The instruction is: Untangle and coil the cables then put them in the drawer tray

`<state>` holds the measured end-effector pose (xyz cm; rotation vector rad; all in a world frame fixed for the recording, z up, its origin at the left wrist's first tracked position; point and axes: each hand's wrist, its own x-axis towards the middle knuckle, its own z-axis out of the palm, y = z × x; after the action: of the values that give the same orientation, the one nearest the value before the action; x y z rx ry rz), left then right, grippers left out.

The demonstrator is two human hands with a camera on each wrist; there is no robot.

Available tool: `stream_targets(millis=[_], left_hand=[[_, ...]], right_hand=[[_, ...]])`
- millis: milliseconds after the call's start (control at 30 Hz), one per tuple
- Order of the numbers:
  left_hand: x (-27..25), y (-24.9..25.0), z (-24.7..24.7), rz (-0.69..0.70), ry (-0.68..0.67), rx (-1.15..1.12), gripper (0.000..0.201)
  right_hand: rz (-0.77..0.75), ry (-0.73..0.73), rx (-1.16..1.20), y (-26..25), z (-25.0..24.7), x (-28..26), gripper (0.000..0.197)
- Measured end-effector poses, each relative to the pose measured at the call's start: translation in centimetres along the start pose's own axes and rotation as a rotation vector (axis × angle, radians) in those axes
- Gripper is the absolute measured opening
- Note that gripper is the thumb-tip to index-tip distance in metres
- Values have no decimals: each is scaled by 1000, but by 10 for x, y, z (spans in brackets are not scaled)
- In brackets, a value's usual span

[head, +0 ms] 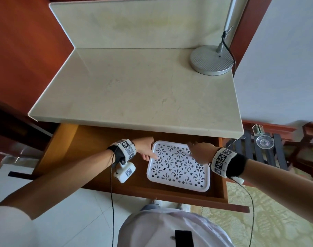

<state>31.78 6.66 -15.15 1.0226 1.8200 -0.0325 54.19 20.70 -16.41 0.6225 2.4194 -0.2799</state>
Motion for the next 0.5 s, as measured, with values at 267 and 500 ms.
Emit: stream_targets(millis=[267, 500], left_hand=[[-1, 14, 20, -23, 2, 301, 137], [-8, 25, 20, -39, 56, 451, 133]], right_hand=[[11, -181, -47, -5, -3, 1, 150], [12, 18, -239, -34, -10, -1, 139]])
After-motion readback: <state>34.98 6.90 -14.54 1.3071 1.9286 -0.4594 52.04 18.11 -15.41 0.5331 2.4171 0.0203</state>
